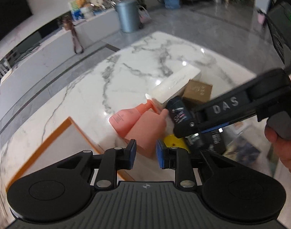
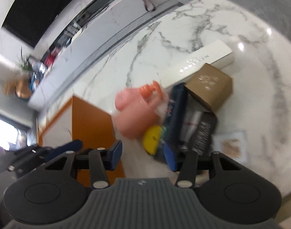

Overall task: Organize rigid objects
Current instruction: 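Move both tools toward the pink bottle and pink cup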

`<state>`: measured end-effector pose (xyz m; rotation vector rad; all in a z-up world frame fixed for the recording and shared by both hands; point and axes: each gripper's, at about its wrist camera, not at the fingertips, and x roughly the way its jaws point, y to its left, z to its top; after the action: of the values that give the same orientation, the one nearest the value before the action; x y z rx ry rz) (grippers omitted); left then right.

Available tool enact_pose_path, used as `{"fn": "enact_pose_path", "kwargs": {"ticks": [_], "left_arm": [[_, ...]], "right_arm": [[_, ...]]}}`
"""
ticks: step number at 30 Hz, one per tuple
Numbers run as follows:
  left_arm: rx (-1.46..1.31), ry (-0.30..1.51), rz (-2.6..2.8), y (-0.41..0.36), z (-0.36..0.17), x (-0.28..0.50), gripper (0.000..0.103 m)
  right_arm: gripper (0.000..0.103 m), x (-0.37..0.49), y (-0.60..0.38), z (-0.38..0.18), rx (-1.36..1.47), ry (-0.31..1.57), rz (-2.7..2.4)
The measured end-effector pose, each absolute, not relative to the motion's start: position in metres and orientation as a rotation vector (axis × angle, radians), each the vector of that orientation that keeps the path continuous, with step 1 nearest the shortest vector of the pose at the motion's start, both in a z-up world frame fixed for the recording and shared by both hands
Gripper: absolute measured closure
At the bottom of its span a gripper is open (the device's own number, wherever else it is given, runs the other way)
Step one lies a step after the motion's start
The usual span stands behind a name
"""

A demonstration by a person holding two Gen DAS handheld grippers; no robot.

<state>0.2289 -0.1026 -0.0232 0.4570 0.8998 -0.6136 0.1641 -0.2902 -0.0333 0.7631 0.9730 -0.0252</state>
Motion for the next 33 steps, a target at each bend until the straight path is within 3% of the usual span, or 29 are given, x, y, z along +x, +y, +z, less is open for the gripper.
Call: {"fn": "enact_pose_path", "kwargs": {"ticks": [3, 7, 9, 14, 17, 22, 24, 26, 28, 29, 32, 33], "left_arm": [[0.533, 0.943, -0.654, -0.110, -0.037, 0.247, 0.080], [0.616, 0.981, -0.703, -0.119, -0.053, 0.262, 0.080], [0.655, 0.995, -0.719, -0.122, -0.059, 0.268, 0.080], [0.679, 1.033, -0.757, -0.125, -0.068, 0.282, 0.080], [0.647, 1.061, -0.778, -0.123, -0.072, 0.289, 0.075], [0.612, 1.082, -0.776, -0.124, -0.073, 0.299, 0.071], [0.588, 1.103, -0.775, -0.124, -0.073, 0.302, 0.071], [0.574, 1.124, -0.771, -0.124, -0.072, 0.306, 0.071], [0.552, 1.146, -0.772, -0.125, -0.071, 0.308, 0.071], [0.539, 1.158, -0.770, -0.125, -0.070, 0.310, 0.071], [0.557, 1.157, -0.745, -0.128, -0.070, 0.308, 0.070], [0.573, 1.154, -0.744, -0.130, -0.069, 0.307, 0.070]], "right_arm": [[0.052, 0.185, -0.292, -0.047, 0.849, 1.004, -0.062], [0.050, 0.209, -0.293, -0.058, 0.932, 1.030, -0.089], [0.044, 0.217, -0.292, -0.063, 0.967, 1.042, -0.100], [0.046, 0.228, -0.288, -0.076, 1.003, 1.072, -0.107], [0.045, 0.232, -0.290, -0.076, 0.978, 1.039, -0.135], [0.039, 0.238, -0.291, -0.078, 0.957, 1.020, -0.123], [0.030, 0.241, -0.287, -0.077, 0.932, 1.021, -0.099], [0.027, 0.244, -0.282, -0.077, 0.884, 1.030, -0.063], [0.032, 0.244, -0.282, -0.078, 0.855, 1.010, -0.060], [0.045, 0.247, -0.282, -0.079, 0.826, 1.007, -0.069], [0.062, 0.246, -0.292, -0.083, 0.839, 0.970, -0.033], [0.077, 0.245, -0.295, -0.081, 0.858, 0.963, -0.014]]}}
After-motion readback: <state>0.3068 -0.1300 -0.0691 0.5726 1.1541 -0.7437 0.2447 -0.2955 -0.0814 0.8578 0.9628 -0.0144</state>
